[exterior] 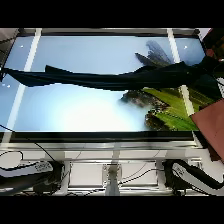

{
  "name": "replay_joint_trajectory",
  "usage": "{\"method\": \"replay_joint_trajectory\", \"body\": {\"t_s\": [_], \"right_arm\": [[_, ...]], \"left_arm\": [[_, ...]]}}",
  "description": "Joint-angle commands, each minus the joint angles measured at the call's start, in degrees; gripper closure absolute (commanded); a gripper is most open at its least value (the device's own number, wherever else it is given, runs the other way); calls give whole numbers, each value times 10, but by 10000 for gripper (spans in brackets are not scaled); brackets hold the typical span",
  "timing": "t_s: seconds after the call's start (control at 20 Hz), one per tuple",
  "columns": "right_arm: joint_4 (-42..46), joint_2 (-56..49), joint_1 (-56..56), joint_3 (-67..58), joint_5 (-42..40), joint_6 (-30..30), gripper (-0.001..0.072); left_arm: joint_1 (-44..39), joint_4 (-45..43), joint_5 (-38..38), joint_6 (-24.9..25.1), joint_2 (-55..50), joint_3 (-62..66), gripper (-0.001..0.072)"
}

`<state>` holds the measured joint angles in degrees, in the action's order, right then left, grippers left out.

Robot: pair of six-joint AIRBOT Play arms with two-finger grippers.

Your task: Fold the clothes and pants, and hang the long-sleeved shirts on hangers.

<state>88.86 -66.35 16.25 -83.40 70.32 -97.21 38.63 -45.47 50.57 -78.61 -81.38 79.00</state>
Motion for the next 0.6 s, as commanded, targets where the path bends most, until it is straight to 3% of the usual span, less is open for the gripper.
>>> {"method": "replay_joint_trajectory", "body": {"t_s": [0.0,0.2,0.55], "right_arm": [[14,0,5,-23,198,53,676],[29,16,5,84,231,81,677],[24,122,5,294,223,61,677]], "left_arm": [[0,-176,148,-24,-2,49,679],[-1,-386,242,-27,-7,36,678],[1,-525,281,-28,-7,-55,679]]}}
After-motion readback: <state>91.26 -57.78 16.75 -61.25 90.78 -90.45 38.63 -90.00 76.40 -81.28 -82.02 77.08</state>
